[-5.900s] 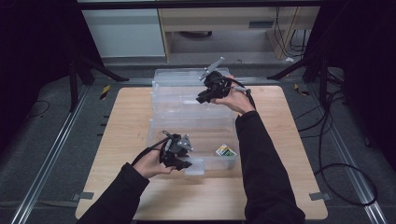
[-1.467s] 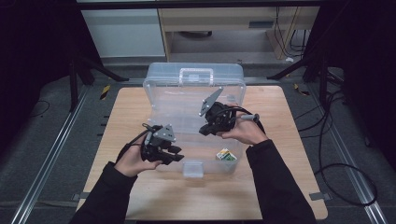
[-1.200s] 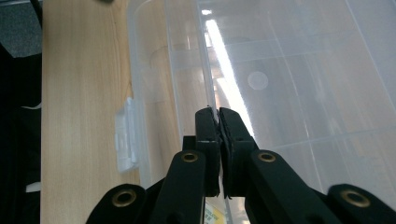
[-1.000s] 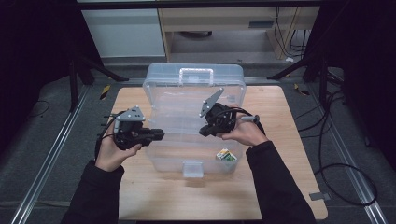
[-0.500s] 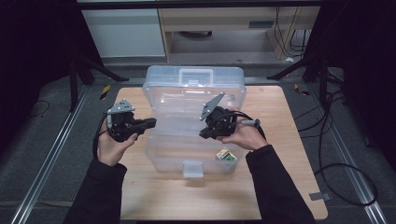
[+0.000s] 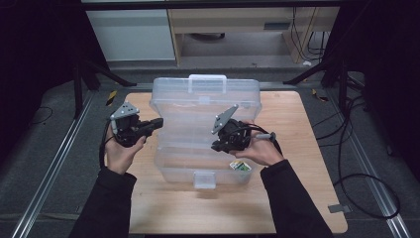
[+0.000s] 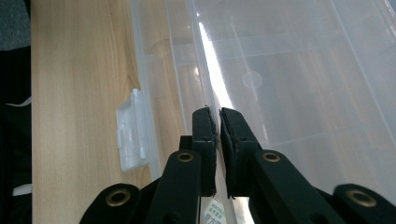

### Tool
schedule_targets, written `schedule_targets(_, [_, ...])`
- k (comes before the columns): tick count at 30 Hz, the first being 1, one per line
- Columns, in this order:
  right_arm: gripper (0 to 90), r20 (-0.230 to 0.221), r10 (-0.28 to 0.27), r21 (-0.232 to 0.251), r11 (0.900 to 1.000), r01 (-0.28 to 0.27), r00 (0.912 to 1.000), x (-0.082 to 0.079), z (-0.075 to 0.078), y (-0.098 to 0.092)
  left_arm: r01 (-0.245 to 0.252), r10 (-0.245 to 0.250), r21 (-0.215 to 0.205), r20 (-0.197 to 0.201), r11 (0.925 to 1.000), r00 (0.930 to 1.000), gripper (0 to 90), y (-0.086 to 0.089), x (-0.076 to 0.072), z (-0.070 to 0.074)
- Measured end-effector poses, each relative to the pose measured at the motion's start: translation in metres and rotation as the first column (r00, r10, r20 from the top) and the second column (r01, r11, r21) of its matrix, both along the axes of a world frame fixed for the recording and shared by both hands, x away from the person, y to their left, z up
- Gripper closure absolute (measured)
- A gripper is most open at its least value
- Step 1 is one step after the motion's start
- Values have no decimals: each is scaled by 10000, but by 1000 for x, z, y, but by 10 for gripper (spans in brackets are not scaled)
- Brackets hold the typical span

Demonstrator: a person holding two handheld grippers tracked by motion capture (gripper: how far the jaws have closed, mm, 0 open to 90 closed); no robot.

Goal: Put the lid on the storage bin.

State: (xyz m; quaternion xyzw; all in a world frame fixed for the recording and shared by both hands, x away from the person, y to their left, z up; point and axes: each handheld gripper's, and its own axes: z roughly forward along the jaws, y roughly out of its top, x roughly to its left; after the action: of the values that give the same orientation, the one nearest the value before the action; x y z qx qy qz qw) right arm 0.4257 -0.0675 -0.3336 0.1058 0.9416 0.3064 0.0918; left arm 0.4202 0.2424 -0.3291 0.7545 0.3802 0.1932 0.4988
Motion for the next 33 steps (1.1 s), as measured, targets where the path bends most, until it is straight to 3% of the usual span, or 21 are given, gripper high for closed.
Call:
schedule_targets(7, [846, 3, 58, -83, 9999, -58, 10000, -8, -8, 1, 6, -6, -48, -52, 10000, 10000, 894, 3, -1, 1])
schedule_targets(13, [838, 225, 18, -100, 9999, -16, 9997, -16, -16, 1, 22, -18, 215, -189, 9998, 9998, 895, 1, -1, -4])
schedule_targets(19, [823, 126, -330, 400, 9987, 325, 9994, -18, -16, -3, 117, -111, 259, -256, 9996, 9996, 895, 2, -3, -5])
schedule_targets(22, [821, 15, -524, 990, 9937, 520, 9986, -19, -11, -11, 173, -165, 273, -286, 9995, 9995, 895, 2, -3, -6])
schedule_targets(27, [815, 95, -1150, 1504, 9822, 1123, 9933, -24, -7, -20, 188, -179, 332, -268, 9993, 9995, 895, 2, -4, -6])
schedule_targets(30, [827, 301, -1621, 1820, 9712, 1541, 9863, -27, -6, -24, 214, -204, 363, -280, 9991, 9994, 895, 2, -4, -6])
schedule_targets(33, [837, 222, -2131, 2091, 9564, 2039, 9768, -28, -5, -30, 225, -214, 385, -287, 9990, 9994, 895, 2, -5, -7])
